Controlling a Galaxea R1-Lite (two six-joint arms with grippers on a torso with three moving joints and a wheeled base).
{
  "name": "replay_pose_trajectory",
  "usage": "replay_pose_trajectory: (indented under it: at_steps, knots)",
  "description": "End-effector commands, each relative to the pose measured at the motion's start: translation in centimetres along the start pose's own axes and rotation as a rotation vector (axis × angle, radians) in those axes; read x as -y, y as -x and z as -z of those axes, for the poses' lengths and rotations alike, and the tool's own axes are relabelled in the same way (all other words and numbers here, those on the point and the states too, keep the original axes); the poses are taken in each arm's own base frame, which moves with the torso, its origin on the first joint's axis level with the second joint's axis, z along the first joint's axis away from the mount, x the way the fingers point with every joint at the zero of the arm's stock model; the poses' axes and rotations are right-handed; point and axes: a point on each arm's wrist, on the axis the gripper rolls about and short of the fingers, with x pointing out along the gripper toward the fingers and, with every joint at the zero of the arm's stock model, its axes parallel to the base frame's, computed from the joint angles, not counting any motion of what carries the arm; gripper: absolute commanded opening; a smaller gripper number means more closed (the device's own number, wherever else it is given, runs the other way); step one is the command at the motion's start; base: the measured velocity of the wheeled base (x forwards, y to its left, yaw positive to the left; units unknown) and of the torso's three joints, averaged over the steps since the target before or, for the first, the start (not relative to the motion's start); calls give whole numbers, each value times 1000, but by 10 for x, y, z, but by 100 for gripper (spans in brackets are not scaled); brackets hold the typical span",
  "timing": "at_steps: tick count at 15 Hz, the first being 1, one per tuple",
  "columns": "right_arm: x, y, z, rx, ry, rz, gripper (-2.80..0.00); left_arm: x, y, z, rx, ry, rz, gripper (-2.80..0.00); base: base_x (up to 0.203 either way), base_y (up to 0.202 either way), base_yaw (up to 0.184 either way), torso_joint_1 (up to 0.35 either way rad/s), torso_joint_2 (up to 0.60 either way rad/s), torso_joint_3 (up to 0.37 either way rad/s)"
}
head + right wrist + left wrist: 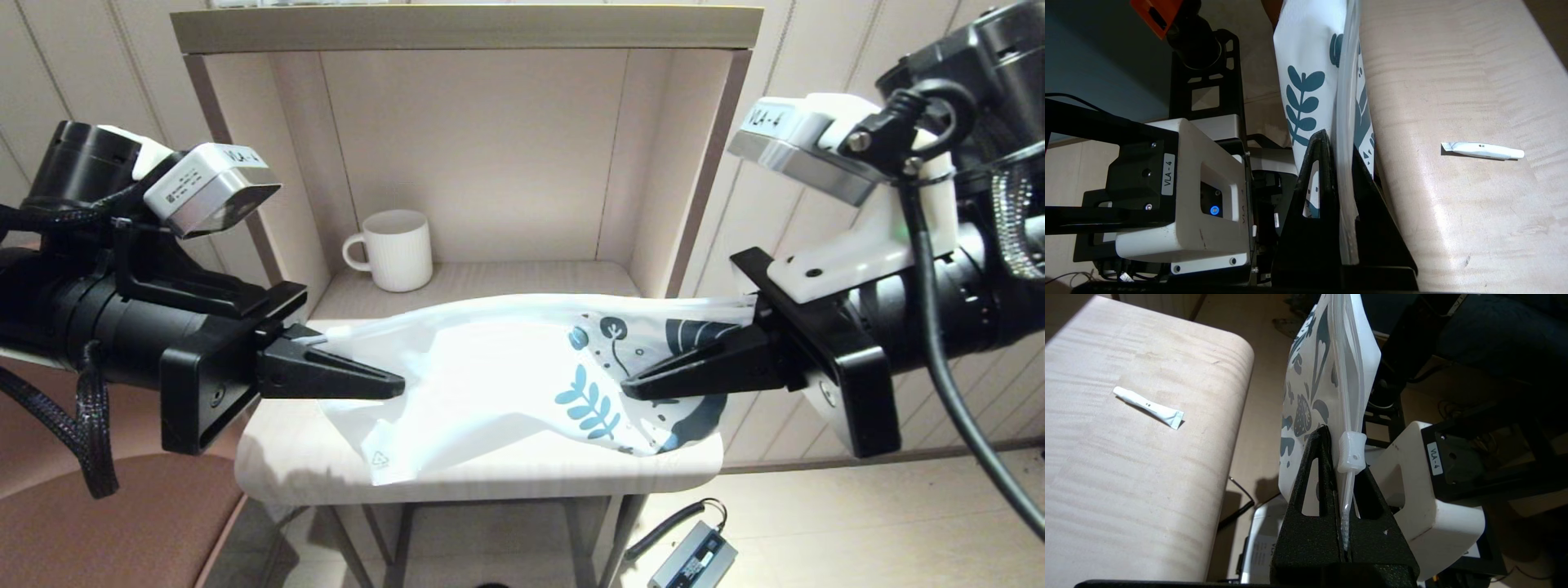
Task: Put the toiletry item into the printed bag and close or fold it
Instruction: Hand it to the other hand
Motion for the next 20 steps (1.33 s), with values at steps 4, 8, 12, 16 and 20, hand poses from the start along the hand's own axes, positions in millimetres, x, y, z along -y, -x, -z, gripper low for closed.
replay_pose_trajectory:
  at_steps: [4,8,12,16,20]
  knots:
    - [1,-12,-1,-13,0,-36,-280,0,-2,1,-1,-3,15,-280,0,0,0,0,0,0]
    - [2,-35,-4,-13,4,-83,-280,0,-14,1,-15,-12,56,-280,0,0,0,0,0,0]
    - [3,-39,-4,-19,2,-87,-280,0,-22,1,-28,-15,79,-280,0,0,0,0,0,0]
    - [-3,-25,-2,-10,8,-63,-280,1,-15,-1,-27,-27,33,-280,0,0,0,0,0,0]
    - [-15,-3,-3,20,33,-36,-280,6,-6,-10,-10,-68,-2,-280,0,0,0,0,0,0]
